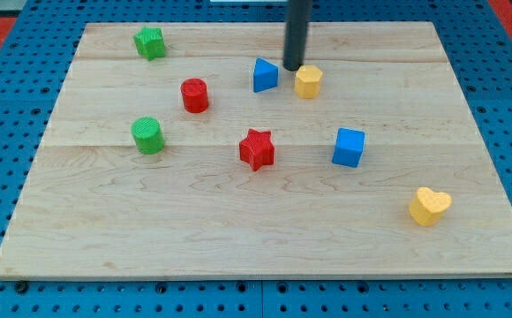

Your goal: Move the yellow hexagon diagonally to the red star

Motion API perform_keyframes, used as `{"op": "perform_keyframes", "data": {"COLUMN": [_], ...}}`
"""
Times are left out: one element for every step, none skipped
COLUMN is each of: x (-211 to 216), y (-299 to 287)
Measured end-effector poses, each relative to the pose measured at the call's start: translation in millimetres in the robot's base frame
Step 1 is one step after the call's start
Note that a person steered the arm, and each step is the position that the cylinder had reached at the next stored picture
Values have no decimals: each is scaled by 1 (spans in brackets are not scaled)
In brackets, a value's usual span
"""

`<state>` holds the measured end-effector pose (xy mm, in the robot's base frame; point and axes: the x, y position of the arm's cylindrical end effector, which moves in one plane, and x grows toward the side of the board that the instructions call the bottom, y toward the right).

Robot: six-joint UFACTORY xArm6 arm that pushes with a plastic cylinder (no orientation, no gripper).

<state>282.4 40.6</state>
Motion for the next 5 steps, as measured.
{"op": "perform_keyframes", "data": {"x": [21, 72, 121, 94, 59], "y": [3, 9, 35, 23, 5]}}
